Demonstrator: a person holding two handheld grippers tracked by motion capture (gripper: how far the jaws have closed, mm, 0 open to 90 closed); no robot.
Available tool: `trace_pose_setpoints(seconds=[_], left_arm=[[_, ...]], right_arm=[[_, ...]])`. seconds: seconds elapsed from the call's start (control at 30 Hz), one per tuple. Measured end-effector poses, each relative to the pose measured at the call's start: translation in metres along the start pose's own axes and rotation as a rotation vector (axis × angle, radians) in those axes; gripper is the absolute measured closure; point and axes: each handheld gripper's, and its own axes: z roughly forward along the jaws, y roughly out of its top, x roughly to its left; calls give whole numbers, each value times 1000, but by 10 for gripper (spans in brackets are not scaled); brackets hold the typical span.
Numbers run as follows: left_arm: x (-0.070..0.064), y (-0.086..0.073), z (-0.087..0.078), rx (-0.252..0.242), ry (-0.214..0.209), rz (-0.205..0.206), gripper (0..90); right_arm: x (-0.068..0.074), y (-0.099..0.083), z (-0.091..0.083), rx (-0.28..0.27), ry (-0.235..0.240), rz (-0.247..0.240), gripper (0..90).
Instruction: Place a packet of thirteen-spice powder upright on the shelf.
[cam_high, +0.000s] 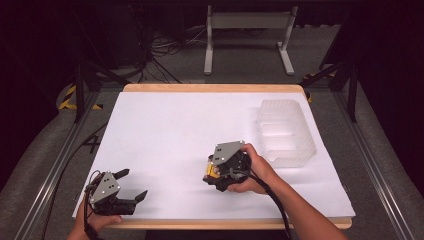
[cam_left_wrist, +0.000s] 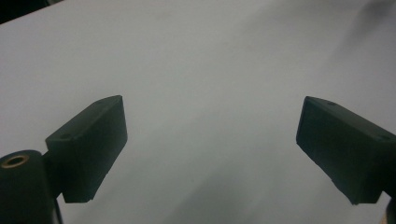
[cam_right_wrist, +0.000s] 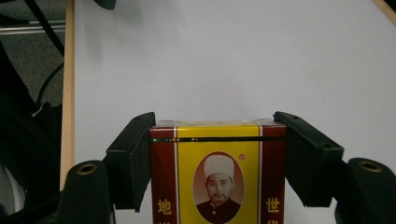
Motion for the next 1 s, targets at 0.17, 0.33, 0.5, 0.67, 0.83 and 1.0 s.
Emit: trace_pose_setpoints(seconds=[0.17, 0.33, 0.5, 0.67, 0.83, 1.0], left_arm=[[0, 0, 0, -2, 0, 0, 95], [0, 0, 0, -1, 4, -4, 95], [1, -1, -1, -5, 2, -6, 94], [2, -1, -2, -2, 5, -7, 94], [2, -1, -2, -3, 4, -6, 94], [2, -1, -2, -4, 3, -8, 93]], right_arm=[[-4, -4, -10, -38, -45, 24, 326], [-8, -8, -17, -64, -95, 50, 326], [-10, -10, -22, -91, -129, 71, 326], [-11, -10, -26, -123, -128, 97, 325], [-10, -8, -28, -135, -141, 96, 325], [-14, -7, -32, -148, -165, 108, 326]])
